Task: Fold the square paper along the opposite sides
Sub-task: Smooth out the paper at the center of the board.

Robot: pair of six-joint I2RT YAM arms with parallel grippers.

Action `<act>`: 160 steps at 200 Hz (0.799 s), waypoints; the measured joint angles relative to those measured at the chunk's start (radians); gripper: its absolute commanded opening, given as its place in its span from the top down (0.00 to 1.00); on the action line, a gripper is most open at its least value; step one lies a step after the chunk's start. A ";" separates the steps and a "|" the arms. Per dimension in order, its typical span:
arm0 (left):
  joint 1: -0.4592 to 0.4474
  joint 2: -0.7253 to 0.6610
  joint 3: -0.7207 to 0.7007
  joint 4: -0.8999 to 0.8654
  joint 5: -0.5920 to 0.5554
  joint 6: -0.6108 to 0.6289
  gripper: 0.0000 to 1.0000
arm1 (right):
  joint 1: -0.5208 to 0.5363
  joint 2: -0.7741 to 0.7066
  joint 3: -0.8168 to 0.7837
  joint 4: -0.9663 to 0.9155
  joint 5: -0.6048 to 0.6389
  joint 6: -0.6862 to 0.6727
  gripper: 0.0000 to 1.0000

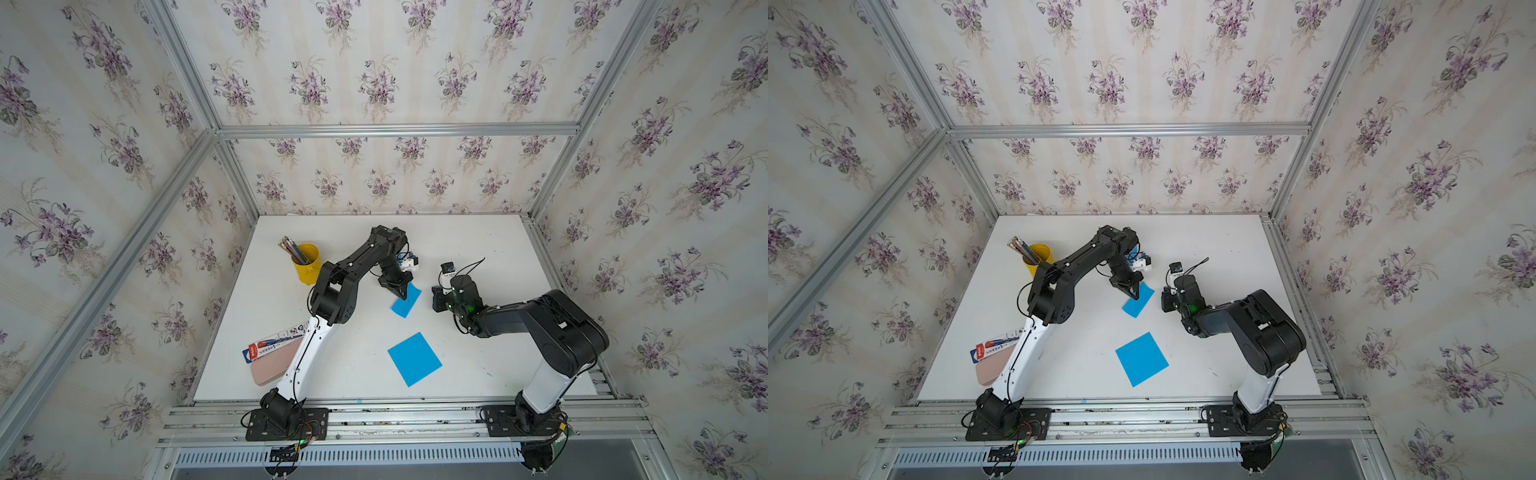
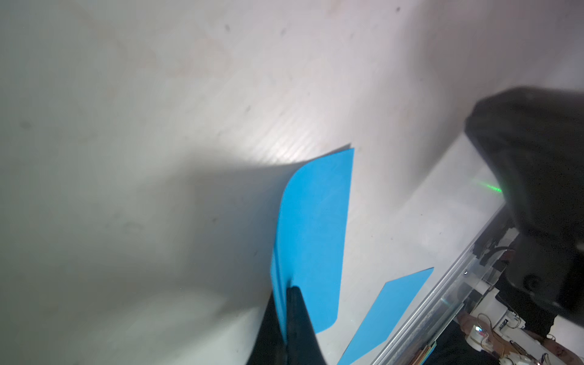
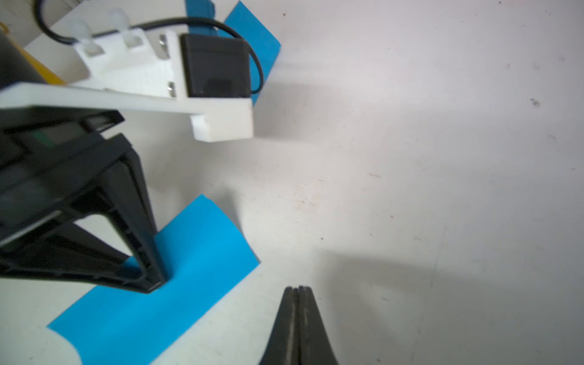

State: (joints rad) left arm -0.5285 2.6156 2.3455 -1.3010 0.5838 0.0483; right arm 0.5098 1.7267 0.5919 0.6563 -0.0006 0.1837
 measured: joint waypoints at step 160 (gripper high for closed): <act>-0.022 -0.248 -0.285 0.486 0.106 -0.480 1.00 | -0.002 -0.209 -0.090 0.033 -0.045 0.079 1.00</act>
State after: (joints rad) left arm -0.5503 2.3680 2.0605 -0.8146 0.6903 -0.4316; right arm 0.5083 1.5181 0.5022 0.6895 -0.0452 0.2623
